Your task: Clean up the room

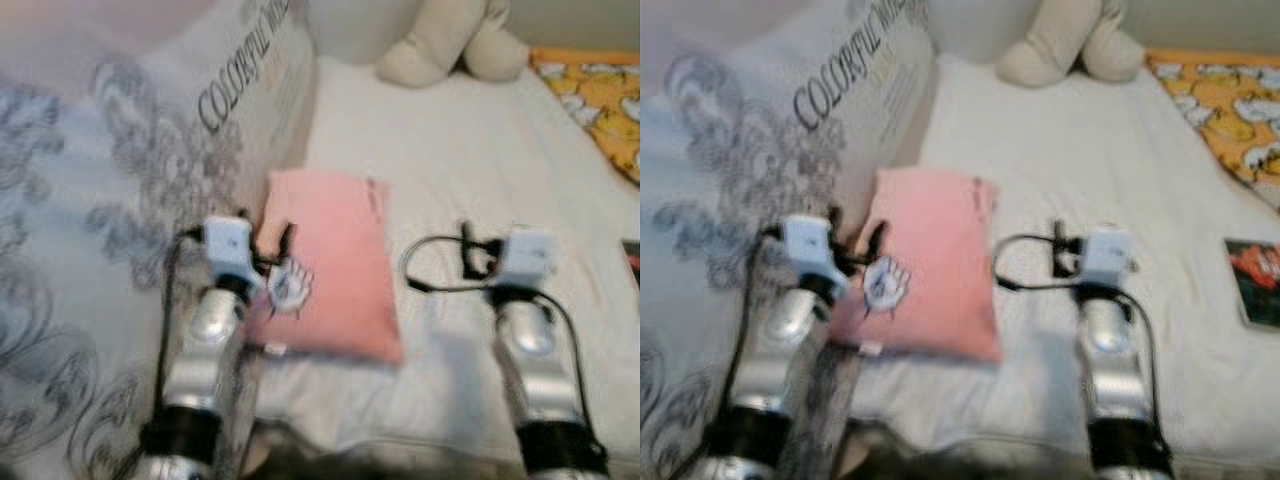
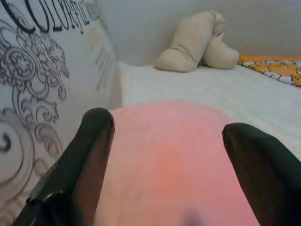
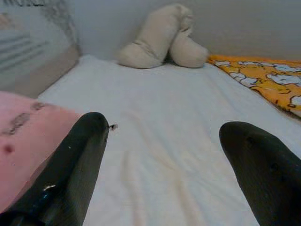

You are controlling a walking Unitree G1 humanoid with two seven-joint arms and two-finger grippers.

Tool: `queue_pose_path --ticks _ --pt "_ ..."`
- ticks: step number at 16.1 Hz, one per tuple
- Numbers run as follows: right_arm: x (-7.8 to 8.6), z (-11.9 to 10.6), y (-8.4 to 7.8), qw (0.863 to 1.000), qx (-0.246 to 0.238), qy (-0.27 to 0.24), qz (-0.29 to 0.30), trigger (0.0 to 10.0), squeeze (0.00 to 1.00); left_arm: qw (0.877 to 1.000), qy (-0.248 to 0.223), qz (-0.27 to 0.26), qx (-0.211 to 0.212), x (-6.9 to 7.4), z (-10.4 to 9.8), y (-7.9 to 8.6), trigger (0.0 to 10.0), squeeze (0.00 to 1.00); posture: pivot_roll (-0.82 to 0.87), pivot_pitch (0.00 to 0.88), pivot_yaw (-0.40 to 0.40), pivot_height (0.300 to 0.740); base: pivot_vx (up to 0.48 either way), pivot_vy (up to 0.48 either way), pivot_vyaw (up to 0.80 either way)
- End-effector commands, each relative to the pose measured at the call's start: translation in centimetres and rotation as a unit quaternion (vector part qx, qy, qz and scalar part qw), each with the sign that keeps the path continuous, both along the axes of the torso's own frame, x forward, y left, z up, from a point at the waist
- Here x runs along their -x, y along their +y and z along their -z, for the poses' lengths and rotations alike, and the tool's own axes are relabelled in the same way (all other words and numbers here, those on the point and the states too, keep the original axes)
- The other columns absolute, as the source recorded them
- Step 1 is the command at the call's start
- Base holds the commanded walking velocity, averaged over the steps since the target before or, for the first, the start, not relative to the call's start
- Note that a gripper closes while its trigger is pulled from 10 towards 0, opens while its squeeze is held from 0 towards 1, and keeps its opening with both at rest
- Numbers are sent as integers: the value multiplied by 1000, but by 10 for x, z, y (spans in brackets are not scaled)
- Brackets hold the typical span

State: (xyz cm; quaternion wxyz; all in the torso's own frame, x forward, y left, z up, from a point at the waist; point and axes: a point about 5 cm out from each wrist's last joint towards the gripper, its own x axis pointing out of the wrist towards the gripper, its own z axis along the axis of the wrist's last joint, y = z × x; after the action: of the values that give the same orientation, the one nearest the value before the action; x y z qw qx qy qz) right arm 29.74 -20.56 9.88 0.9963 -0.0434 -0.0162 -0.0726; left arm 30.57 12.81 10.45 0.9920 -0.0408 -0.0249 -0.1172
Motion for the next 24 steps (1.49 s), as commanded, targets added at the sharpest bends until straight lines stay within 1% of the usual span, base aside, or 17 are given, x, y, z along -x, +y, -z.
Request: queue_pose_path --ticks 1,3,5,6,7,8,9,10,14,16,18,19,21,22,24 --pt "-2 0 14 1000 -10 0 -23 10000 0 1000 -7 -13 2 2 -4 12 10000 0 -76 0 22 740 270 -394 0" --pt "-4 4 26 999 -14 9 -44 10000 0 1000 -11 -17 -5 4 -4 15 10000 0 -55 0 7 740 129 -201 0" --pt "-6 4 32 998 -16 10 -60 10000 0 1000 -12 -22 -8 4 -5 17 10000 0 -37 0 -3 740 0 0 0" --pt "-9 4 35 998 -16 12 -65 10000 0 1000 -15 -23 -14 5 -5 20 10000 0 -27 0 -8 740 0 0 0" --pt "-10 5 37 998 -15 15 -67 10000 0 1000 -17 -24 -11 5 -5 23 10000 0 -25 0 -8 740 0 -270 0" --pt "-13 3 35 997 -14 14 -70 10000 0 1000 -17 -24 -7 5 -7 21 10000 0 -19 0 -8 740 0 -480 0" --pt "-14 1 35 997 -11 10 -74 10000 0 1000 -24 -12 -7 6 -10 18 10000 0 -6 0 -9 740 0 -480 0" --pt "-17 2 30 997 -10 14 -70 10000 0 1000 -24 -15 -6 5 -11 16 10000 0 2 0 -12 740 0 -480 0" --pt "-22 -1 36 997 -8 6 -76 10000 0 998 4 -60 17 3 -3 35 10000 0 10 0 -10 740 0 -480 0" --pt "-21 2 40 997 -16 6 -79 10000 0 997 5 -76 7 0 -2 43 10000 0 29 0 -14 740 0 -480 0" --pt "-19 5 42 996 -19 10 -81 10000 0 996 12 -87 8 1 1 49 10000 0 34 0 -26 740 0 -480 0" --pt "-15 7 43 996 -19 6 -85 10000 0 996 17 -84 2 3 5 49 10000 0 37 0 -42 740 0 -480 0" --pt "-10 10 38 997 -38 5 -69 10000 0 998 12 -64 -17 1 1 44 10000 0 43 0 -50 740 0 -480 0" --pt "-9 13 36 997 -40 10 -63 10000 0 998 9 -58 -25 0 0 43 10000 0 47 0 -50 740 0 -472 0" --pt "-7 22 34 998 -39 31 -49 10000 0 999 -1 -41 -33 -3 -5 40 10000 0 41 0 -34 740 0 -467 -728"
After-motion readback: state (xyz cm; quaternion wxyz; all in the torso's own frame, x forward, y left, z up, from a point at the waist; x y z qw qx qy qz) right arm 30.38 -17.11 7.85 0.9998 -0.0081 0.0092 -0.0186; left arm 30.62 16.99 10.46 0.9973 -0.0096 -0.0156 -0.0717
